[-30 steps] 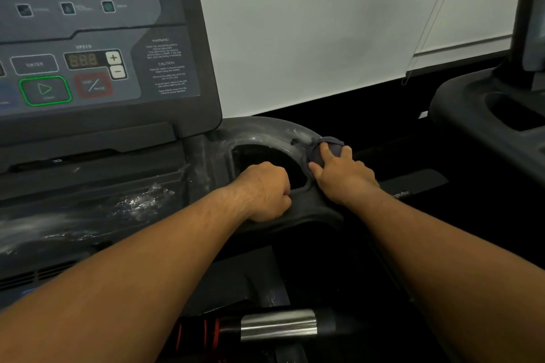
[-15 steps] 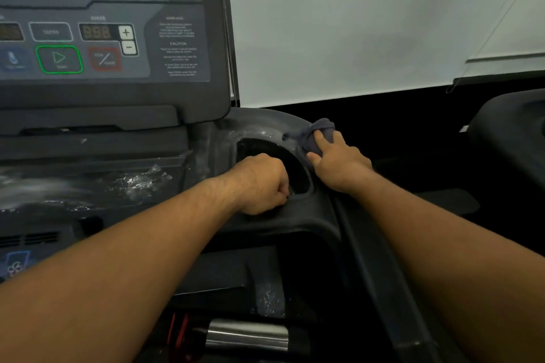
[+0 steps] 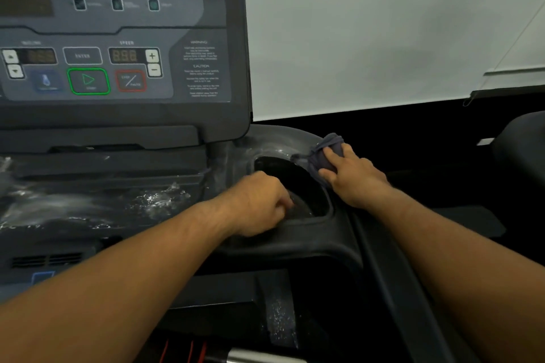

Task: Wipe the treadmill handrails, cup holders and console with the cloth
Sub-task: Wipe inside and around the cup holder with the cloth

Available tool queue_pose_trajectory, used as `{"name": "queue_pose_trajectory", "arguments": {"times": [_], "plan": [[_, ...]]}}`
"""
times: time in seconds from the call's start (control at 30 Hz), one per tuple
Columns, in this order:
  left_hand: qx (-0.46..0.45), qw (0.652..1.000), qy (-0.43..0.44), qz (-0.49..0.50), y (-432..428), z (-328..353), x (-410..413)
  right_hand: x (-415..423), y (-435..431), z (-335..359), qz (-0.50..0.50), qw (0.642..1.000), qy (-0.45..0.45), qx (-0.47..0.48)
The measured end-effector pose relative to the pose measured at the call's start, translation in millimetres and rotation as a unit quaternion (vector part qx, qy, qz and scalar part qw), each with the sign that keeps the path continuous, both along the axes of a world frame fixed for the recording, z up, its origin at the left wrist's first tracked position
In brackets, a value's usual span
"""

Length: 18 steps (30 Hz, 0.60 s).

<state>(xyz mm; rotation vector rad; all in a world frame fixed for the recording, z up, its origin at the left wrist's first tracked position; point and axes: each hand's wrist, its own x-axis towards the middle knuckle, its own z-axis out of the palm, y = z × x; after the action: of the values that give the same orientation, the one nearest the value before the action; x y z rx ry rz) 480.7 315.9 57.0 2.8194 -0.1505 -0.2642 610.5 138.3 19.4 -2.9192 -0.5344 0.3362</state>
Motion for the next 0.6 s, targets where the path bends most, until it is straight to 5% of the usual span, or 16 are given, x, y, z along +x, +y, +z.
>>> {"name": "queue_pose_trajectory", "arguments": {"times": [0.07,0.17,0.37,0.6], "plan": [[0.062,0.994,-0.061,0.073,20.5,1.8,3.2,16.7,15.8,5.0,0.012,1.000,-0.004,-0.009],[0.135,0.985,-0.042,0.100,39.1,1.8,9.5,34.2,44.2,8.5,0.015,0.999,-0.018,-0.029],[0.147,0.988,0.011,0.051,29.6,-16.8,19.3,40.1,63.6,5.4,0.040,0.998,-0.037,-0.028],[0.148,0.988,0.004,0.040,38.5,-19.4,20.3,7.6,-8.5,-11.7,0.136,0.988,-0.059,-0.045]]}}
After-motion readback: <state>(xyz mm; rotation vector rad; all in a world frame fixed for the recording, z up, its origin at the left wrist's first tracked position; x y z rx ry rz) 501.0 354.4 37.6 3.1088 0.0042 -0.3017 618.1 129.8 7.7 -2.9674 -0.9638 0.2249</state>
